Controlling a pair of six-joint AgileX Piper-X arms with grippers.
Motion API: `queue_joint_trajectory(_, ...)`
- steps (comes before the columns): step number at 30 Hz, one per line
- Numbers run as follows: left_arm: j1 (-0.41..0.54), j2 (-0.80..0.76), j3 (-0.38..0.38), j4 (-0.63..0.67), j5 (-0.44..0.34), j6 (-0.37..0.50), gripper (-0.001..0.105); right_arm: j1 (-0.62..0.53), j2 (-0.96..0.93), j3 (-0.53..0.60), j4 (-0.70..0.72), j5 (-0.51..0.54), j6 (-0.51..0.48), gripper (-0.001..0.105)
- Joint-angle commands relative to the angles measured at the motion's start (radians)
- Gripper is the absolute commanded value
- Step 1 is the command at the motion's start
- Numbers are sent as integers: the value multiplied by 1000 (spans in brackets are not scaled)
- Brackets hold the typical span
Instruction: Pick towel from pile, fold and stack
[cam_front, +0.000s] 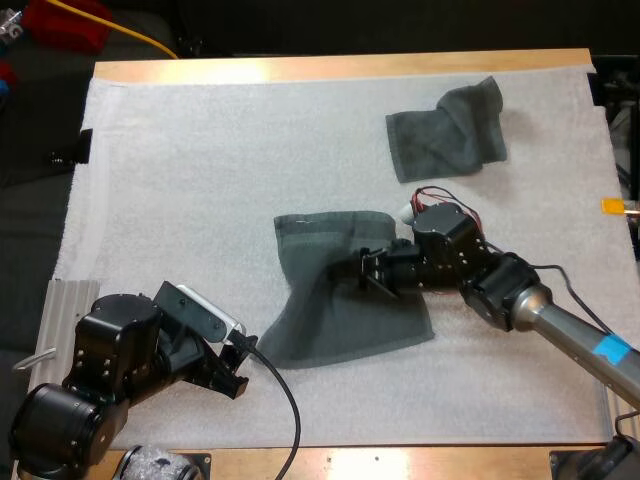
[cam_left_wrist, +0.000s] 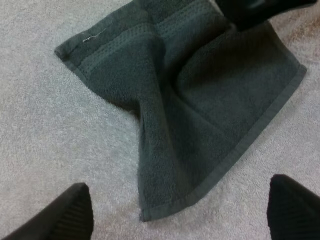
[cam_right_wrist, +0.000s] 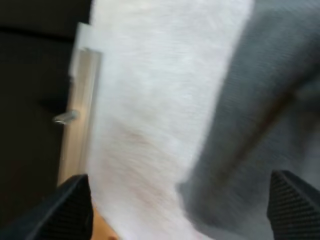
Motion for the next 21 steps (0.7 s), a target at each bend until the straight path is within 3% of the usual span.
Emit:
queue_joint_trajectory(1, -4, -1, -11, -1, 6, -1, 69, -9, -21, -8, 69, 28, -39, 70)
queue_joint_trajectory(9, -4, -1, -11, 66, 6, -7, 69, -133, -72, 0, 458, 119, -258, 70)
queue_joint_trajectory(11, -4, -1, -11, 68, 6, -9, 69, -148, -72, 13, 469, 122, -278, 70)
queue_joint_trajectory(19, -4, -1, -11, 72, 7, -9, 69, -176, -72, 174, 368, 90, -289, 70)
queue_joint_trajectory(21, -4, -1, -11, 72, 7, -9, 69, -176, -69, 300, 84, 9, -138, 70)
